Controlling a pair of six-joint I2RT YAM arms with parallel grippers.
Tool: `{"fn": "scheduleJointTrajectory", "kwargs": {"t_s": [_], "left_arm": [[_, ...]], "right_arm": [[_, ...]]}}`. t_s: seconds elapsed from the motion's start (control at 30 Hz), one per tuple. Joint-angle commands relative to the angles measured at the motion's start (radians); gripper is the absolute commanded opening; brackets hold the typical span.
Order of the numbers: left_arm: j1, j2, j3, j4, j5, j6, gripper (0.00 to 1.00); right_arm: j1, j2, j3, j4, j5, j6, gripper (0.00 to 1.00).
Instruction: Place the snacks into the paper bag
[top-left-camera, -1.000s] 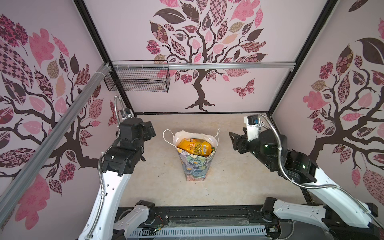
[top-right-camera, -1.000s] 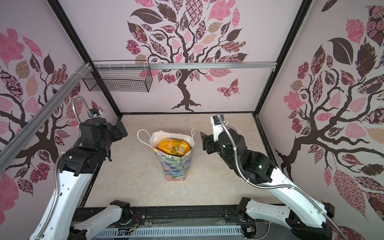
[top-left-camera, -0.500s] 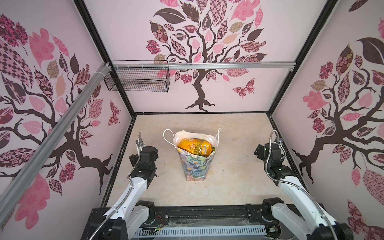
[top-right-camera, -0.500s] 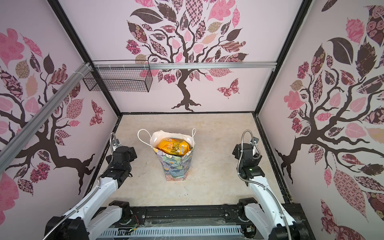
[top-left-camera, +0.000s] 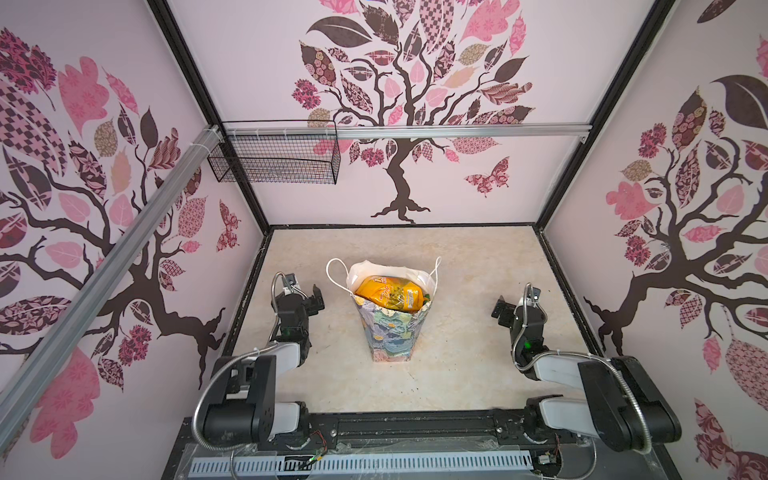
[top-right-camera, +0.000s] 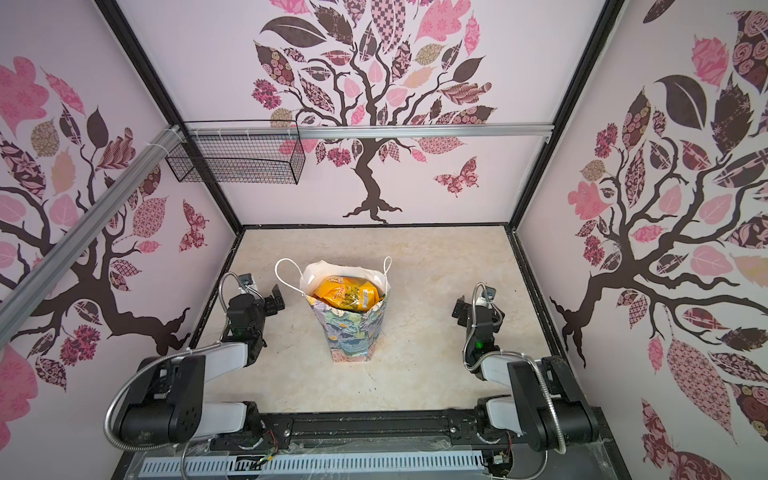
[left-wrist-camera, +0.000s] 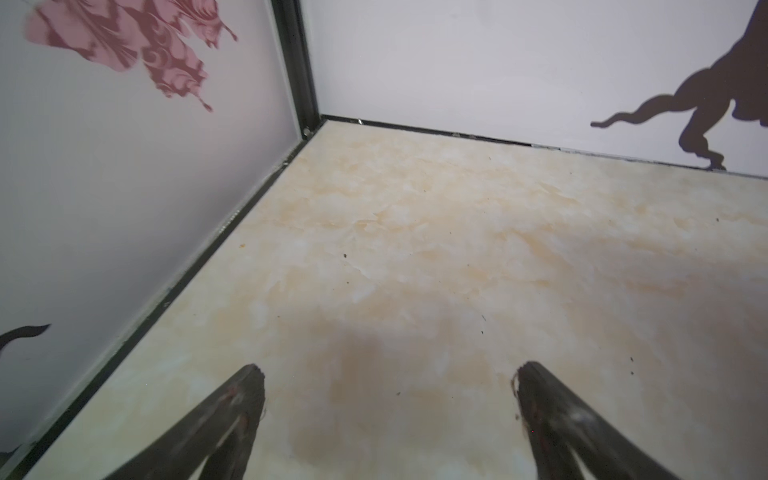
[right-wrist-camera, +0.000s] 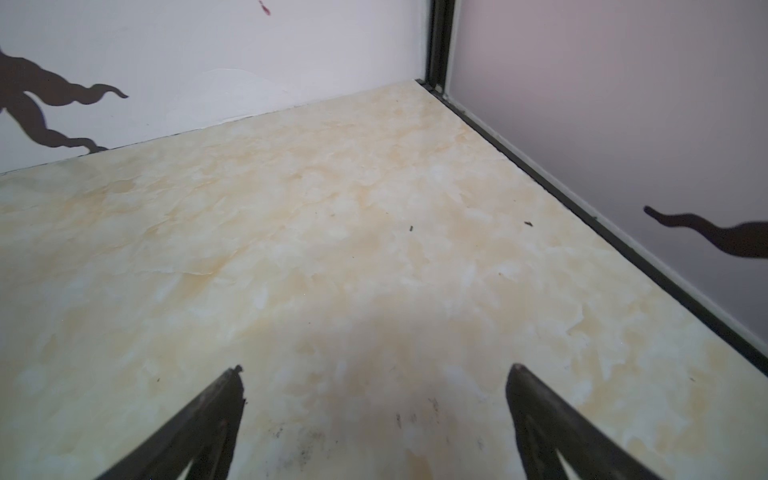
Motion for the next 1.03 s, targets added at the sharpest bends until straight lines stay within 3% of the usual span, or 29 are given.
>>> {"fn": "scheduleJointTrajectory", "kwargs": {"t_s": [0.0, 0.03, 0.1, 0.17, 0.27, 0.33, 0.53, 1.0], "left_arm": [[0.004, 0.138, 0.031, 0.192, 0.078, 0.04, 0.98], [0.007, 0.09, 0.044, 0.072, 0.085, 0.033, 0.98], [0.007, 0.125, 0.036, 0.164, 0.082, 0.035, 0.98], [0.006, 0.092, 0.047, 0.068, 0.083, 0.034, 0.98], [0.007, 0.119, 0.036, 0.144, 0.081, 0.035, 0.98], [0.007, 0.094, 0.047, 0.072, 0.083, 0.034, 0.98], [0.007, 0.103, 0.043, 0.098, 0.081, 0.035, 0.98], [0.007, 0.098, 0.045, 0.088, 0.082, 0.034, 0.98]], "right_arm": [[0.042, 0.026, 0.017, 0.195, -0.01, -0.122, 1.0], [0.048, 0.024, 0.015, 0.196, 0.002, -0.127, 1.0], [0.049, 0.027, 0.021, 0.185, 0.008, -0.124, 1.0], [0.038, 0.095, 0.027, 0.25, 0.01, -0.146, 1.0], [0.032, 0.274, -0.026, 0.599, 0.002, -0.185, 1.0], [0.0, 0.234, -0.033, 0.495, -0.001, -0.114, 1.0], [-0.036, 0.249, 0.086, 0.29, -0.056, -0.088, 1.0], [-0.044, 0.248, 0.087, 0.286, -0.068, -0.085, 1.0]]}}
